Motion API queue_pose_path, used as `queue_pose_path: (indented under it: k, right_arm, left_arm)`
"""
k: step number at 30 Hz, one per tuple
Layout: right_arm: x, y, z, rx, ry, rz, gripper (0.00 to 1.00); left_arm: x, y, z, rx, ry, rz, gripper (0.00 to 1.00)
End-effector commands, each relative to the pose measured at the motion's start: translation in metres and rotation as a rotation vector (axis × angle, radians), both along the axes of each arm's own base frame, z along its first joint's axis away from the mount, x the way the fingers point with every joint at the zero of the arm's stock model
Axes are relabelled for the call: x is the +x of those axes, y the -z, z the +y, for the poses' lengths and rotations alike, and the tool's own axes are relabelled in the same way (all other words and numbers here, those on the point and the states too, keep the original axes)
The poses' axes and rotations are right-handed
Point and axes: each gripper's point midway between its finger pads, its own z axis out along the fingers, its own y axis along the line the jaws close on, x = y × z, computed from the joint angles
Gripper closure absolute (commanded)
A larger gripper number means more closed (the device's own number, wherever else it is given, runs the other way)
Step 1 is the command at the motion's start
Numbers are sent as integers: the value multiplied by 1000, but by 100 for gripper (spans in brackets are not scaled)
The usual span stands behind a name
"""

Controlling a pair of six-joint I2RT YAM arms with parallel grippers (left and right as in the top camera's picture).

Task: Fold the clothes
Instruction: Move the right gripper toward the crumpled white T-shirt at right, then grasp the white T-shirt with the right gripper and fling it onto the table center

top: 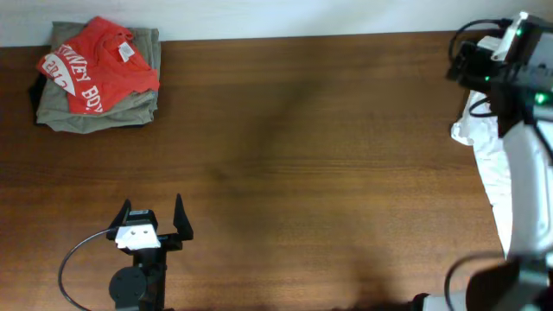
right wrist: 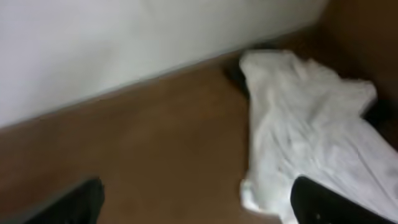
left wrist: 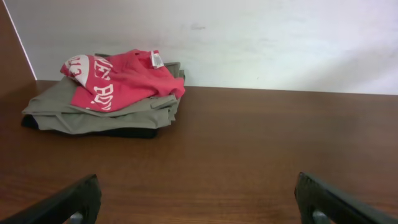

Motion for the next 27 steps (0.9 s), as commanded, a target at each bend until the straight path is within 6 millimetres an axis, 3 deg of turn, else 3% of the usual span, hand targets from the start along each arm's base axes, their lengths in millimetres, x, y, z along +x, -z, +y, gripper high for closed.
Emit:
queue_pose_path:
  k: [1, 4, 7, 8, 9, 12, 15, 24, 27]
  right_arm:
    - [3, 57, -58, 24, 110, 148, 1]
    - [-5, 133, -91, 87, 174, 308, 1]
    - [-5, 186, -102, 117, 186, 396, 2]
    - [-4, 192, -103, 120, 185, 403, 7]
    - [-3, 205, -102, 128, 184, 423, 19]
    - [-4, 223, -101, 141, 180, 453, 33]
    - [-3, 239, -101, 149, 178, 473, 33]
    - [-7, 245, -98, 158, 175, 488, 43]
    - [-9, 261, -97, 170, 174, 519, 45]
  left_arm:
    - [0, 2, -1, 5, 4, 3, 1]
    - [0, 2, -1, 5, 4, 3, 1]
    - [0, 2, -1, 5, 4, 3, 1]
    - [0, 2, -1, 5, 4, 3, 1]
    - [0, 2, -1, 5, 4, 3, 1]
    - [0, 2, -1, 4, 4, 3, 1]
    - [0, 2, -1, 5, 4, 3, 1]
    - [0, 2, -1, 5, 4, 3, 1]
    - [0, 2, -1, 5, 4, 3, 1]
